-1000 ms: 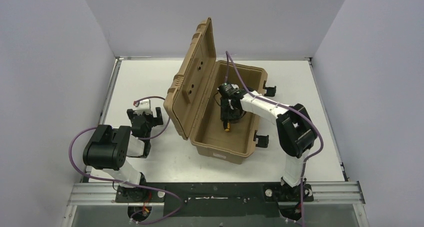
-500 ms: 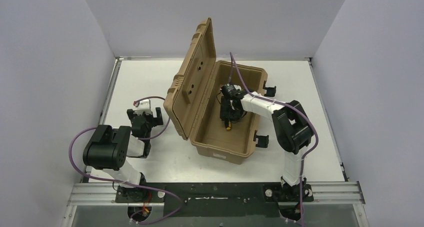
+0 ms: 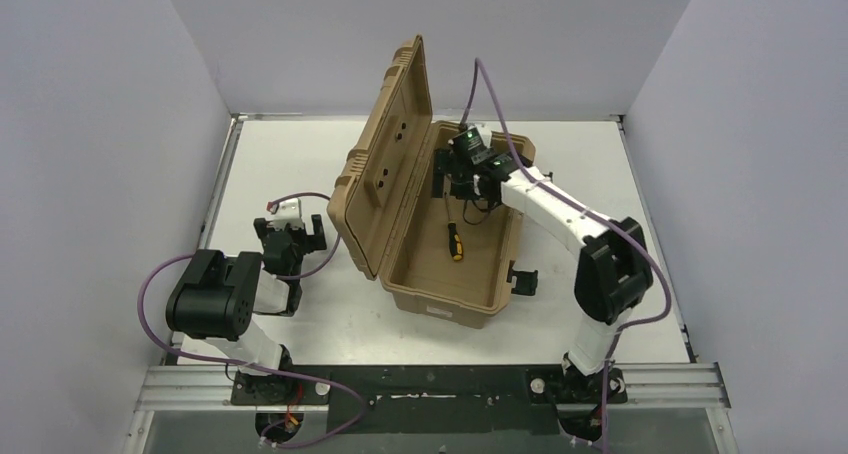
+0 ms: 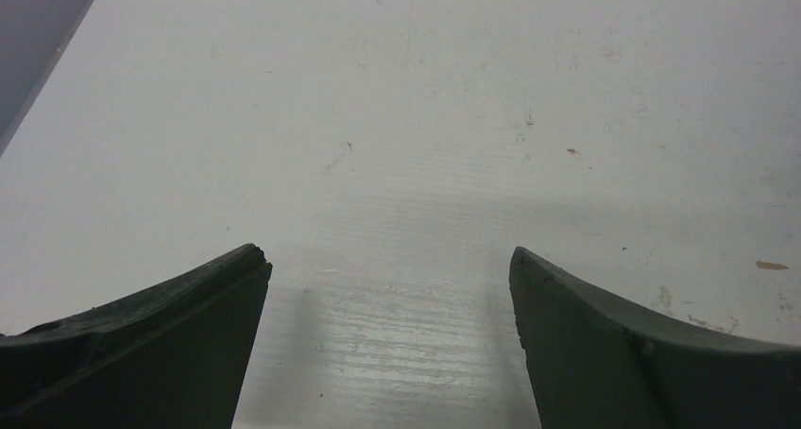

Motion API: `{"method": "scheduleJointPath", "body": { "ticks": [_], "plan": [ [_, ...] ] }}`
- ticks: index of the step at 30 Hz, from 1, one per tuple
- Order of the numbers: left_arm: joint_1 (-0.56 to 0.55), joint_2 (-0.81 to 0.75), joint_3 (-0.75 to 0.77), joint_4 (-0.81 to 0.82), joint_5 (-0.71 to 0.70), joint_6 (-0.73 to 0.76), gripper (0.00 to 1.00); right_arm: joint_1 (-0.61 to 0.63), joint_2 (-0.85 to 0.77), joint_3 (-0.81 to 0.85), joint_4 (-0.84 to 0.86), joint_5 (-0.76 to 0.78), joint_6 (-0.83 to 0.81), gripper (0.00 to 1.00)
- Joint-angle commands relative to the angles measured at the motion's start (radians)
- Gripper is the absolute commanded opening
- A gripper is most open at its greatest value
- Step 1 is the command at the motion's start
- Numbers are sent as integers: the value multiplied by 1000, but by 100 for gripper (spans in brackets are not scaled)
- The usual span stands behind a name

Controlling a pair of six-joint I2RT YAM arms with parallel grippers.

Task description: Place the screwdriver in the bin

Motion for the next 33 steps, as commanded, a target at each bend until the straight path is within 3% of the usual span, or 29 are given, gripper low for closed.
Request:
{"method": "scheduleJointPath", "body": {
  "ticks": [1,10,17,25,33],
  "plan": [
    [8,-9,23,50,14,-5,97,-5,-195,63,77,140,-155,100],
    [6,-8,24,48,14,-6,97,-108,-646,-337,550,257,-421,100],
    [7,-9,24,44,14,-8,97,-255,-838,-643,759,346,-575,100],
    [6,-14,25,33,12,-9,97,-607,-918,-999,953,45,-486,100],
    [8,-16,26,30,12,-10,97,-727,-871,-1247,1138,-113,-448,100]
  ]
}}
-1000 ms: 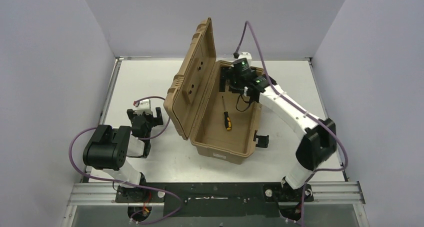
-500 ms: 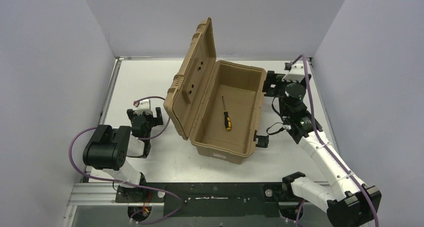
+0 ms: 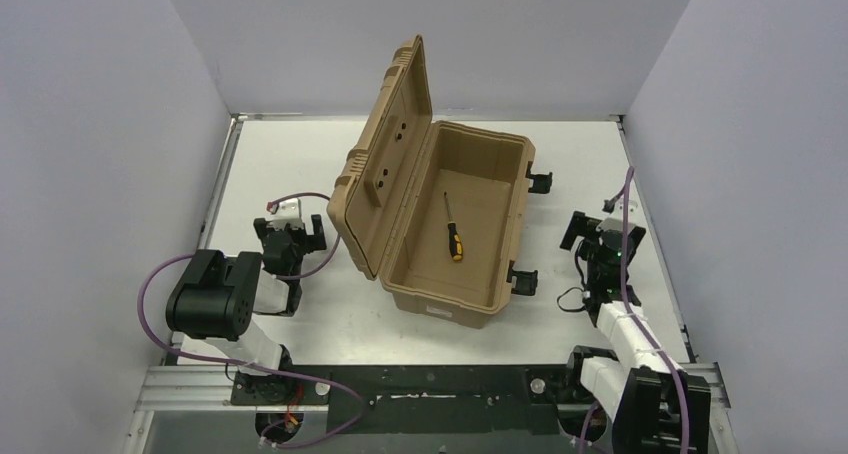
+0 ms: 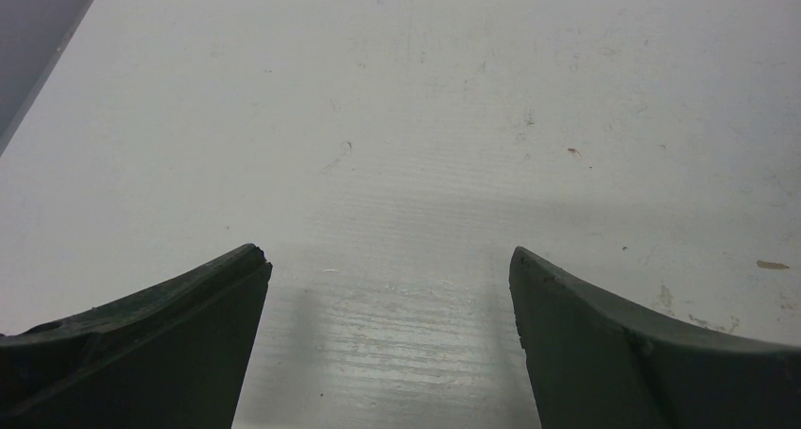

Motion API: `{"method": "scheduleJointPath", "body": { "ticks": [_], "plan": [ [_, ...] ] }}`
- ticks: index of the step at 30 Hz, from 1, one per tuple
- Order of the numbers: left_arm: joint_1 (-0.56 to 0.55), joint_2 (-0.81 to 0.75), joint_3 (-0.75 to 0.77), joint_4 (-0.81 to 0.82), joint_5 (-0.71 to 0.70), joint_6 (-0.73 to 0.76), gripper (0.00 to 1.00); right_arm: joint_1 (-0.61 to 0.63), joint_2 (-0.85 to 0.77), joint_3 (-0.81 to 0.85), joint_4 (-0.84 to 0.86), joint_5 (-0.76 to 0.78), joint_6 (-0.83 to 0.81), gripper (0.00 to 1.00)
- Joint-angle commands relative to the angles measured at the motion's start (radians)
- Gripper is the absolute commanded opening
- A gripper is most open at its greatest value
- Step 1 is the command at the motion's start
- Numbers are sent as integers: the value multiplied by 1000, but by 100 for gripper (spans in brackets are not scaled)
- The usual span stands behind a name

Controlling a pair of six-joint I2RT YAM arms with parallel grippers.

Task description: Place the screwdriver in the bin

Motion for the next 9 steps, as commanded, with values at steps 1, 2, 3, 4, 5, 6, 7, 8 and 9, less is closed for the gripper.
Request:
{"method": "scheduleJointPath", "body": {
  "ticks": [1,2,3,4,5,6,7,8,9],
  "plan": [
    [6,-16,26,29,13,-10,97,-35,32,-60,196,-122,41,100],
    [7,-15,27,28,14,-10,97,-39,42,-71,202,-132,46,100],
    [7,-16,27,26,14,-11,97,-41,47,-80,211,-141,48,100],
    [8,-16,28,26,14,-10,97,-42,48,-89,220,-148,51,100],
    [7,-17,28,26,14,-11,97,-43,47,-95,228,-155,53,100],
    [7,-16,29,24,14,-10,97,-43,44,-97,231,-155,53,100],
    [8,-16,28,25,14,-11,97,-44,42,-98,231,-154,53,100],
    [9,-17,27,26,15,-11,97,-44,40,-96,230,-150,53,100],
    [9,-18,26,27,14,-11,97,-45,39,-94,227,-149,53,100]
  ]
}}
